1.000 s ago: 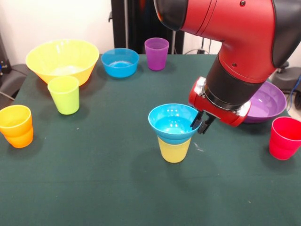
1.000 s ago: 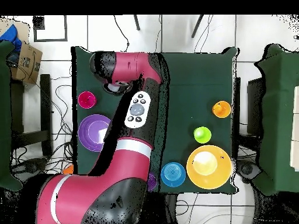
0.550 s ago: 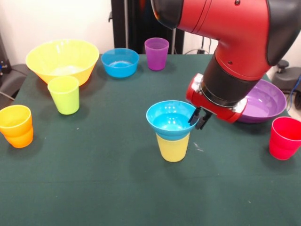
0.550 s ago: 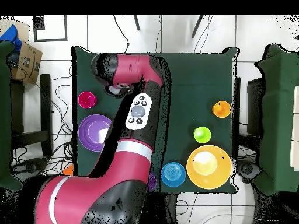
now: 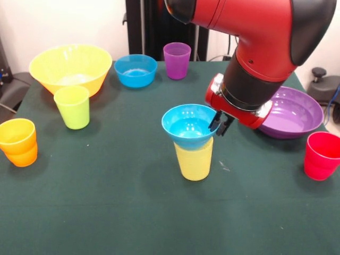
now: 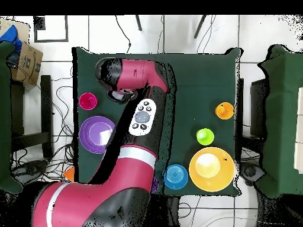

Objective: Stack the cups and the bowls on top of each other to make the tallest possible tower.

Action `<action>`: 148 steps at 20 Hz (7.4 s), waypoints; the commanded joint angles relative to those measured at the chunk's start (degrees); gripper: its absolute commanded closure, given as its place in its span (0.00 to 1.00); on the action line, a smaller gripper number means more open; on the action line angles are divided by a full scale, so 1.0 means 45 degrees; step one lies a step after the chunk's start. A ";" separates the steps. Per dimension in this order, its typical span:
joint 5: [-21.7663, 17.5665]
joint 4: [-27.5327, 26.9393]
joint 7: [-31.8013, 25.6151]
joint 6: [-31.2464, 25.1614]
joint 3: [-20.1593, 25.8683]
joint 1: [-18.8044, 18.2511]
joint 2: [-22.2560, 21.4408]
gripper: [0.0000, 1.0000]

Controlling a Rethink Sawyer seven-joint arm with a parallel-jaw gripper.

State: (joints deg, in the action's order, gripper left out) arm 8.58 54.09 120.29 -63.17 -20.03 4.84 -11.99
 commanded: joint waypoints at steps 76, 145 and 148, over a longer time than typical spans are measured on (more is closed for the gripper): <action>0.1836 0.7909 0.0976 0.6855 0.2163 0.1576 -0.3940 0.00; 0.0769 1.0571 0.0611 0.9310 0.3204 0.0409 -0.4492 0.00; 0.0842 1.0546 0.0782 0.9138 0.3087 0.0593 -0.4537 0.00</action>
State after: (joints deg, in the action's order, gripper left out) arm 15.70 98.54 120.48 -25.25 -12.45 7.75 -32.98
